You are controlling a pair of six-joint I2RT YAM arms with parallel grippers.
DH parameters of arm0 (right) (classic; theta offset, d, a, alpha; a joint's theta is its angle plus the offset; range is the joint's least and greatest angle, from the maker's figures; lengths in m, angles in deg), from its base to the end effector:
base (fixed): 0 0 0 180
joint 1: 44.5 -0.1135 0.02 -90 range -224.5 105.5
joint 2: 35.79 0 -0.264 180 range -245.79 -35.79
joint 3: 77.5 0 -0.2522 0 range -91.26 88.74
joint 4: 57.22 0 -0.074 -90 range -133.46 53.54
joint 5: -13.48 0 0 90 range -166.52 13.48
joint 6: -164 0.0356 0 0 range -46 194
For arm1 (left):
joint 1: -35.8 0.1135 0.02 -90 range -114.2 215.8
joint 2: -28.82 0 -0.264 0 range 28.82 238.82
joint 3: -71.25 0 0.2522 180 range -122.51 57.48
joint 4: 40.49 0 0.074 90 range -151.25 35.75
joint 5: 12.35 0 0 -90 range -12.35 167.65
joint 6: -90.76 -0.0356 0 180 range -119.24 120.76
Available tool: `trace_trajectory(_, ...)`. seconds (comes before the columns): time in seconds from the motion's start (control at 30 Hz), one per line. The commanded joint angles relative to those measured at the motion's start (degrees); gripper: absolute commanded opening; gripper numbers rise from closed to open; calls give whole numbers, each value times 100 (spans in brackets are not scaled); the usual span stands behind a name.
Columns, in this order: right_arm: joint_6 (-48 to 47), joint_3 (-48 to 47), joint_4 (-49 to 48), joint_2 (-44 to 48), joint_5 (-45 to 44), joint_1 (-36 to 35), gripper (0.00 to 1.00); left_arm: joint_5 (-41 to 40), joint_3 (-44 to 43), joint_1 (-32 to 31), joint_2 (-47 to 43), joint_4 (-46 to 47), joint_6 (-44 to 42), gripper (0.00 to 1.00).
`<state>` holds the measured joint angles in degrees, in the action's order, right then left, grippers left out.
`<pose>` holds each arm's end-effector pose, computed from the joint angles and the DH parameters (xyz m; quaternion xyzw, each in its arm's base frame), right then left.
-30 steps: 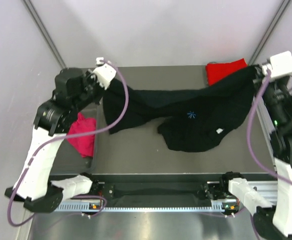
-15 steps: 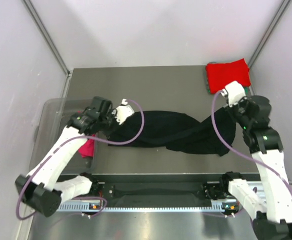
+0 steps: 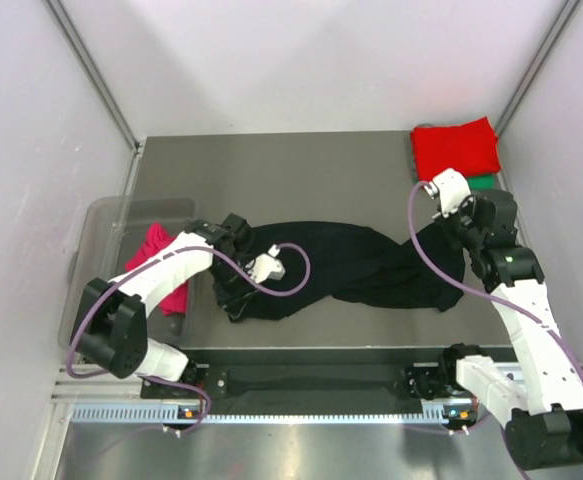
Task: Fold and stack the t-shirts
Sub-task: Flatten the tshirt out
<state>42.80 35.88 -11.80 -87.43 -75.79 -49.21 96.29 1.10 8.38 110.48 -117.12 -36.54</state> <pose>0.1936 0.0164 0.3302 -0.2706 0.8247 -0.1084 0.4847 0.2010 -0.1171 0.2167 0.5303 0.8320 -0.1599 0.0299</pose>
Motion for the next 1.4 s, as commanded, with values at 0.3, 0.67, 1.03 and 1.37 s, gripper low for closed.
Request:
trace_trajectory(0.3,281,92,156,506,357,40,0,-203,-787,-35,-258,-260,-137,46)
trace_trajectory(0.67,79,268,148,558,322,40,0,-483,530,-1203,-63,388,749,48)
trace_trajectory(1.03,114,206,112,417,358,40,0,-1353,909,-1879,-186,1145,1303,50)
trace_trajectory(1.37,53,224,113,312,278,49,0,-1494,848,-2180,-661,891,1436,44)
